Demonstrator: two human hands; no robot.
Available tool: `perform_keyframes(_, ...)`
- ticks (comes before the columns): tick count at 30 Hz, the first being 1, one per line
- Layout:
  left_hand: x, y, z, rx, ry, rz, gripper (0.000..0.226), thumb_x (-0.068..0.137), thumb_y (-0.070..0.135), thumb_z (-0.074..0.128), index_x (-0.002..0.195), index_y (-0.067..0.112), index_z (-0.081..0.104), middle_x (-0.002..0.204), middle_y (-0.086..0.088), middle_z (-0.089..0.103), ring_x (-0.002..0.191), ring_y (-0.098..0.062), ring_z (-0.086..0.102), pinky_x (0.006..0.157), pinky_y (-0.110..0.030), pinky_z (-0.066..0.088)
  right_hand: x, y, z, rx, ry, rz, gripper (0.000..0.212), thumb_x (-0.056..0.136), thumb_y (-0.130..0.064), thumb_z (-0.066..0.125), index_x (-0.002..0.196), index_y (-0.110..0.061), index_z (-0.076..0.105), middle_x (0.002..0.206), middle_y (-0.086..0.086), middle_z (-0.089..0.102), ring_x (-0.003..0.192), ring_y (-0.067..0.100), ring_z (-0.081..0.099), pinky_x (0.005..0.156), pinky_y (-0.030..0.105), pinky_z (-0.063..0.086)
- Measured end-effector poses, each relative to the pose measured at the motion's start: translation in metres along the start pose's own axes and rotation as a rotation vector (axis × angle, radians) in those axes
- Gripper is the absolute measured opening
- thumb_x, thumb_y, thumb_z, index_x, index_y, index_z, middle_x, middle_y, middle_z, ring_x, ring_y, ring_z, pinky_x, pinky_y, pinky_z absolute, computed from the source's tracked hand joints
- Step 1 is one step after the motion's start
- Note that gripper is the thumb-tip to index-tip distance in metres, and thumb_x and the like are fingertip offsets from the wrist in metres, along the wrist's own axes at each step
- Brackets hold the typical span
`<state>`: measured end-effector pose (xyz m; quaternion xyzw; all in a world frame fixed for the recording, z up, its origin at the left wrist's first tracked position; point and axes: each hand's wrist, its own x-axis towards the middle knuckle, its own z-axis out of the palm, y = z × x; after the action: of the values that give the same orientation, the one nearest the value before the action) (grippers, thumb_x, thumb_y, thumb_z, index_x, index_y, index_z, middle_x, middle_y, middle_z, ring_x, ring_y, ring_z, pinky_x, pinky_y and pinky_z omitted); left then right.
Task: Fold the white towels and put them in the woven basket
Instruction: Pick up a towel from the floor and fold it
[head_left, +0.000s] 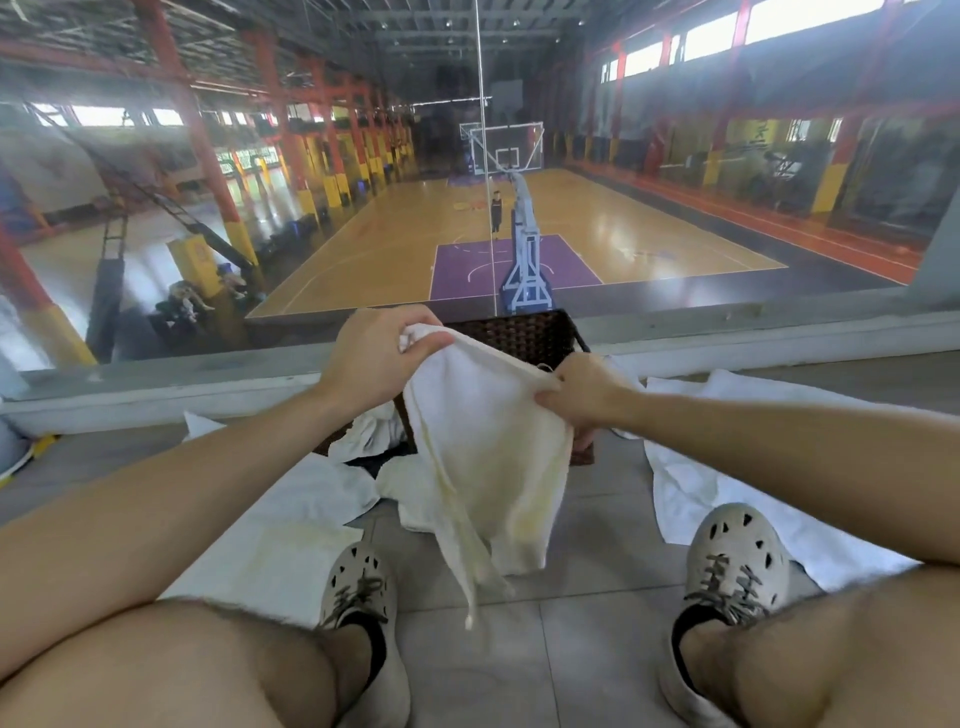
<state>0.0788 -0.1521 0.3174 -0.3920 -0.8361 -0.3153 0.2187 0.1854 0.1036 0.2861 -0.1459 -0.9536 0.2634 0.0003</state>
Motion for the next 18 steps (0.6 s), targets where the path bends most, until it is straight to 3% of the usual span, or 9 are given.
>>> perform_keyframes(3, -0.002, -0.008, -0.004, -0.017, -0.007, -0.017, 0.010, 0.100, 0.036, 0.075, 0.099, 0.027, 0.080, 0.090, 0.019, 0.076, 0.086, -0.002, 0.068, 0.079, -0.033, 0.054, -0.003, -0.004, -0.033, 0.075, 0.024, 0.086, 0.036, 0.102, -0.025, 0.051, 0.104, 0.006, 0.069, 0.066, 0.021, 0.075, 0.053, 0.031, 0.076, 0.059, 0.031, 0.058)
perform_keyframes(6, -0.004, -0.007, 0.002, 0.010, -0.062, 0.020, 0.015, 0.101, 0.027, 0.074, 0.112, 0.029, 0.064, 0.096, 0.015, 0.074, 0.089, -0.009, 0.069, 0.080, -0.033, 0.055, -0.007, -0.010, -0.047, 0.194, 0.065, 0.128, 0.030, 0.099, -0.010, 0.043, 0.105, 0.007, 0.067, 0.066, 0.023, 0.075, 0.053, 0.033, 0.076, 0.055, 0.024, 0.055)
perform_keyframes(8, -0.005, -0.005, 0.008, 0.109, -0.150, 0.115, 0.015, 0.104, 0.017, 0.065, 0.111, 0.028, 0.056, 0.099, 0.011, 0.068, 0.090, -0.019, 0.067, 0.080, -0.040, 0.055, -0.012, -0.013, -0.054, 0.270, 0.106, 0.146, 0.027, 0.097, -0.007, 0.042, 0.101, 0.003, 0.067, 0.067, 0.023, 0.075, 0.055, 0.033, 0.076, 0.046, 0.024, 0.053)
perform_keyframes(10, -0.006, -0.008, 0.017, 0.191, -0.251, 0.246, 0.023, 0.101, 0.003, 0.054, 0.100, 0.023, 0.065, 0.103, 0.008, 0.064, 0.092, -0.019, 0.063, 0.081, -0.045, 0.055, -0.016, -0.015, -0.061, 0.331, 0.135, 0.166, 0.018, 0.095, -0.005, 0.044, 0.093, -0.003, 0.062, 0.069, 0.024, 0.075, 0.054, 0.031, 0.076, 0.036, 0.019, 0.046)
perform_keyframes(12, -0.009, -0.006, 0.024, 0.189, -0.324, 0.221, 0.035, 0.099, -0.003, 0.052, 0.098, 0.021, 0.077, 0.110, 0.009, 0.065, 0.097, -0.013, 0.063, 0.086, -0.043, 0.055, -0.017, -0.017, -0.065, 0.392, 0.138, 0.158, 0.016, 0.093, -0.003, 0.047, 0.095, -0.001, 0.062, 0.069, 0.025, 0.075, 0.059, 0.036, 0.077, 0.052, 0.034, 0.063)
perform_keyframes(14, -0.010, 0.001, 0.028, 0.131, -0.364, 0.136, 0.032, 0.103, 0.005, 0.055, 0.107, 0.022, 0.082, 0.115, 0.012, 0.065, 0.102, -0.009, 0.063, 0.089, -0.036, 0.053, -0.016, -0.016, -0.066, 0.436, 0.136, 0.163, 0.019, 0.092, -0.003, 0.048, 0.100, 0.006, 0.063, 0.069, 0.026, 0.075, 0.067, 0.042, 0.078, 0.083, 0.052, 0.067)
perform_keyframes(15, -0.010, 0.006, 0.030, 0.080, -0.376, 0.074, 0.024, 0.105, 0.017, 0.060, 0.112, 0.025, 0.082, 0.118, 0.014, 0.064, 0.105, -0.007, 0.063, 0.090, -0.034, 0.052, -0.017, -0.016, -0.066, 0.450, 0.129, 0.171, 0.023, 0.092, -0.002, 0.047, 0.102, 0.009, 0.063, 0.070, 0.026, 0.075, 0.068, 0.043, 0.078, 0.088, 0.055, 0.065)
perform_keyframes(16, -0.010, 0.010, 0.031, 0.017, -0.395, 0.011, 0.022, 0.106, 0.035, 0.064, 0.116, 0.027, 0.081, 0.121, 0.015, 0.062, 0.109, -0.006, 0.062, 0.092, -0.032, 0.051, -0.017, -0.016, -0.065, 0.452, 0.114, 0.180, 0.026, 0.092, -0.002, 0.045, 0.105, 0.011, 0.063, 0.071, 0.026, 0.076, 0.070, 0.043, 0.079, 0.089, 0.055, 0.065)
perform_keyframes(18, -0.007, 0.019, 0.032, -0.121, -0.451, -0.113, 0.056, 0.091, 0.073, 0.067, 0.124, 0.029, 0.078, 0.128, 0.018, 0.058, 0.116, -0.002, 0.058, 0.094, -0.027, 0.047, -0.019, -0.018, -0.063, 0.458, 0.074, 0.188, 0.029, 0.094, -0.002, 0.041, 0.109, 0.010, 0.062, 0.074, 0.026, 0.076, 0.072, 0.042, 0.079, 0.077, 0.045, 0.068)
